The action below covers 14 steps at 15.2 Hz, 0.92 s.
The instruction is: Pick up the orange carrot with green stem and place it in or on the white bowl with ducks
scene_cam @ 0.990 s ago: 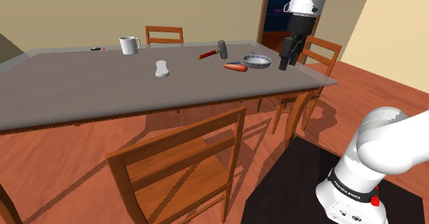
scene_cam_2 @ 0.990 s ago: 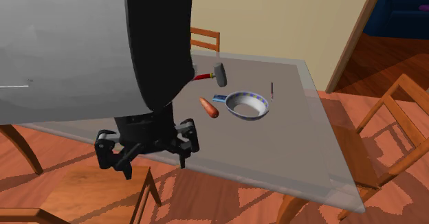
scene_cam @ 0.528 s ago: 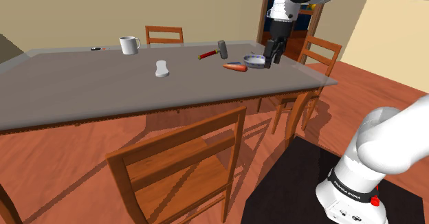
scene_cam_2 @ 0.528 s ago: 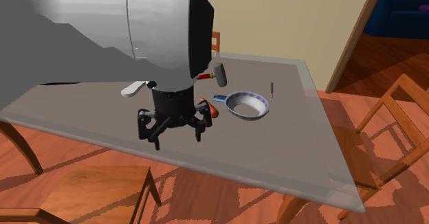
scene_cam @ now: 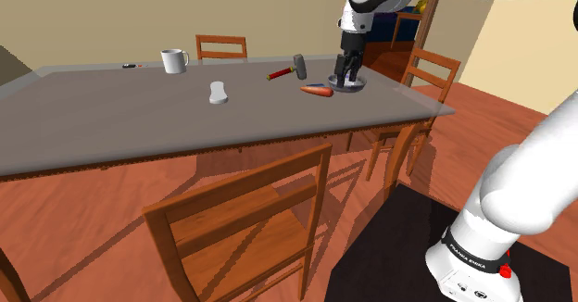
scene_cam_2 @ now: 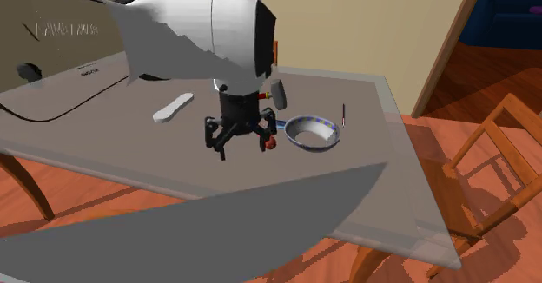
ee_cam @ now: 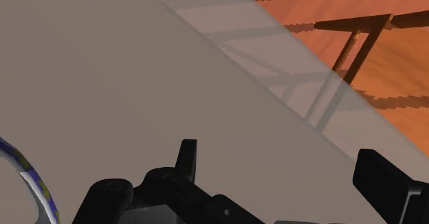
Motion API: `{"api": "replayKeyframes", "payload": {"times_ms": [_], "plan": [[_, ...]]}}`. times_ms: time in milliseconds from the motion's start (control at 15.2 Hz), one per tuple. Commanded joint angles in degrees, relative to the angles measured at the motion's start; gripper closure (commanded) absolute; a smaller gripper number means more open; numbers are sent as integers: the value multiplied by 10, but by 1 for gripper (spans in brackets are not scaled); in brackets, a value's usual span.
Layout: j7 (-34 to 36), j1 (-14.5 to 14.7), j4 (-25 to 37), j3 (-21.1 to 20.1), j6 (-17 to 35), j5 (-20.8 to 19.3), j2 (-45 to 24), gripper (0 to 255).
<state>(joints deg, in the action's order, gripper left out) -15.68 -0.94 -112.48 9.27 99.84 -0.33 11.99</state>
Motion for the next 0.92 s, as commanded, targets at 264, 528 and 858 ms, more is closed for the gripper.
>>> {"api": "replayKeyframes", "payload": {"times_ms": [264,528,858], "plan": [[-45,-8,124,17,7,9,-138,0],[-72,-20,231,22,-5,20,-236,0],[-100,-42,407,24,-46,36,-375,0]]}}
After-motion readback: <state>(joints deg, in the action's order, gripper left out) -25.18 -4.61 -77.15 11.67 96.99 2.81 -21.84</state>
